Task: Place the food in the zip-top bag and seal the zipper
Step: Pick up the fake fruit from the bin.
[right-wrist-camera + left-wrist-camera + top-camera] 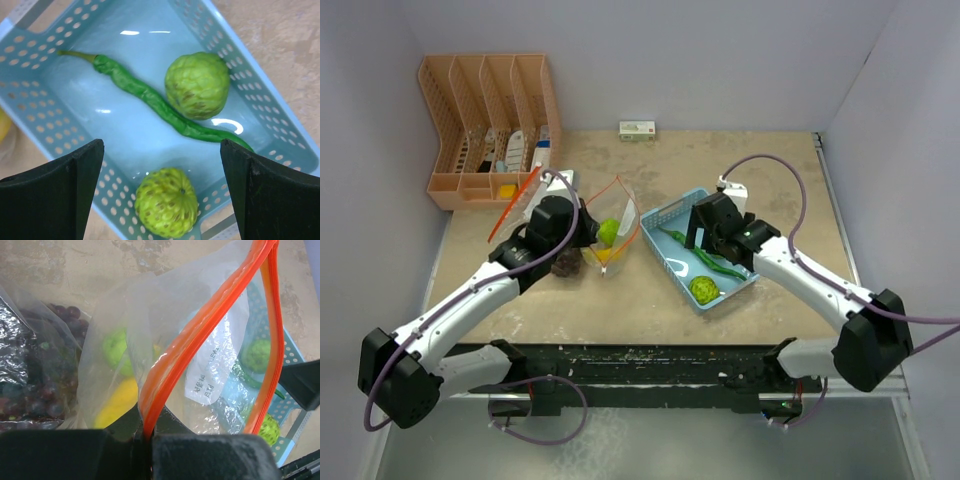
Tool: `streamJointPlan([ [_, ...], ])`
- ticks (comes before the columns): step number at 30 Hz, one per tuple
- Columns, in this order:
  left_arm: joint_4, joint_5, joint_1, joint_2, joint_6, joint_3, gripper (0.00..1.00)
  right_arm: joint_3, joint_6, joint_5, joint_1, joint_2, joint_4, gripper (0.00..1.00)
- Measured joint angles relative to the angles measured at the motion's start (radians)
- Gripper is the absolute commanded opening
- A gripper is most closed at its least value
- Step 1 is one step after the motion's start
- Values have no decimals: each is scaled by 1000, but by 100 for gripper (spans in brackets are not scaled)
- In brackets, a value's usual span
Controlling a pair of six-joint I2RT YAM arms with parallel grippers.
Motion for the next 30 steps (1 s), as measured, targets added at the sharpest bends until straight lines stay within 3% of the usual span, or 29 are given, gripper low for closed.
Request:
streamJointPlan([
  [6,1,0,0,-21,7,-21,0,20,16,106,-16,129,9,100],
  [18,2,4,0,-22,7,-27,0,20,23,160,-84,311,116,100],
  [23,1,4,0,-22,7,-27,0,20,23,158,-95,382,164,93],
  [30,1,5,0,-22,7,-27,0,16,22,155,-99,400,207,56],
])
